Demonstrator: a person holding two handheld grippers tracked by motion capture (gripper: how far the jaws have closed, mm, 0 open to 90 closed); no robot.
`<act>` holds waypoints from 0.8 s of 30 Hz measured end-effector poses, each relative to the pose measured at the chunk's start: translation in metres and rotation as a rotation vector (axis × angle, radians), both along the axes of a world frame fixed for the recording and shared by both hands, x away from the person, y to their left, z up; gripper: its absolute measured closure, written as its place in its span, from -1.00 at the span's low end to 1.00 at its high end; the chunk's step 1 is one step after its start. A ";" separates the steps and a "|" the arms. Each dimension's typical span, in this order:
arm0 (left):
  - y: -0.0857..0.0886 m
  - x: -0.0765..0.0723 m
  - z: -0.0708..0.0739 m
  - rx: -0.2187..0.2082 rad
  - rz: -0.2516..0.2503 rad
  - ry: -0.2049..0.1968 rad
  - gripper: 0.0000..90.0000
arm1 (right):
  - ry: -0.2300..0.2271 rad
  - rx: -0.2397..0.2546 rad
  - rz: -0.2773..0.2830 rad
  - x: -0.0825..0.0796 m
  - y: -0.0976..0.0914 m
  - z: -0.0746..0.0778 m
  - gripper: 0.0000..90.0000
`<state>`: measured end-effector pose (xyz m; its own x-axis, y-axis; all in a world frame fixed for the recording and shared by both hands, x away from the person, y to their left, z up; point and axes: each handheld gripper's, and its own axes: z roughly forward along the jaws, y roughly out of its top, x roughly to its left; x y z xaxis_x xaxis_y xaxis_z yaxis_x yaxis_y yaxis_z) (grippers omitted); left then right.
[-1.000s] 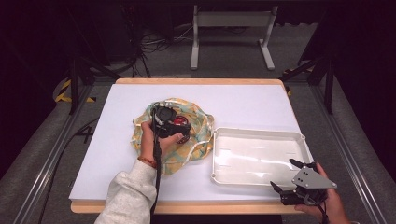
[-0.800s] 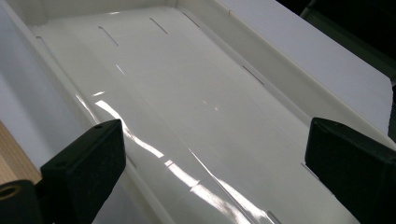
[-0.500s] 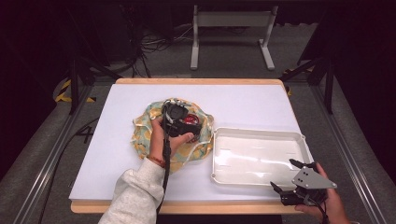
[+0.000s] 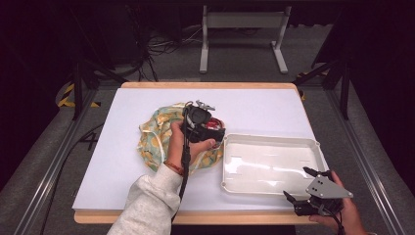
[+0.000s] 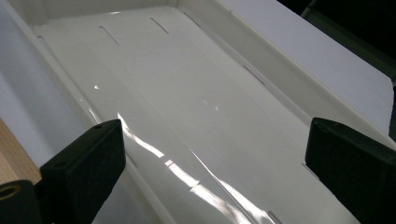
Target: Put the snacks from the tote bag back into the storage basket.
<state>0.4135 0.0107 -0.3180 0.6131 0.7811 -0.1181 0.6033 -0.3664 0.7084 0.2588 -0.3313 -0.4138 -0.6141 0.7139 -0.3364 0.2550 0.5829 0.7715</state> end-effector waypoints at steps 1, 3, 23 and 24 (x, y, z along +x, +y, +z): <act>-0.003 -0.001 0.000 0.003 -0.006 -0.001 -0.44 | 0.000 0.000 0.000 0.000 0.000 0.000 -0.88; -0.008 -0.002 -0.001 0.004 -0.018 -0.001 -0.44 | -0.001 -0.002 0.001 0.000 0.000 0.000 -0.88; -0.054 -0.017 -0.019 -0.006 -0.126 0.048 -0.44 | 0.004 0.002 0.003 0.000 0.000 0.000 -0.89; -0.057 -0.018 -0.020 -0.004 -0.128 0.051 -0.44 | 0.005 0.003 0.004 0.000 0.000 0.000 -0.89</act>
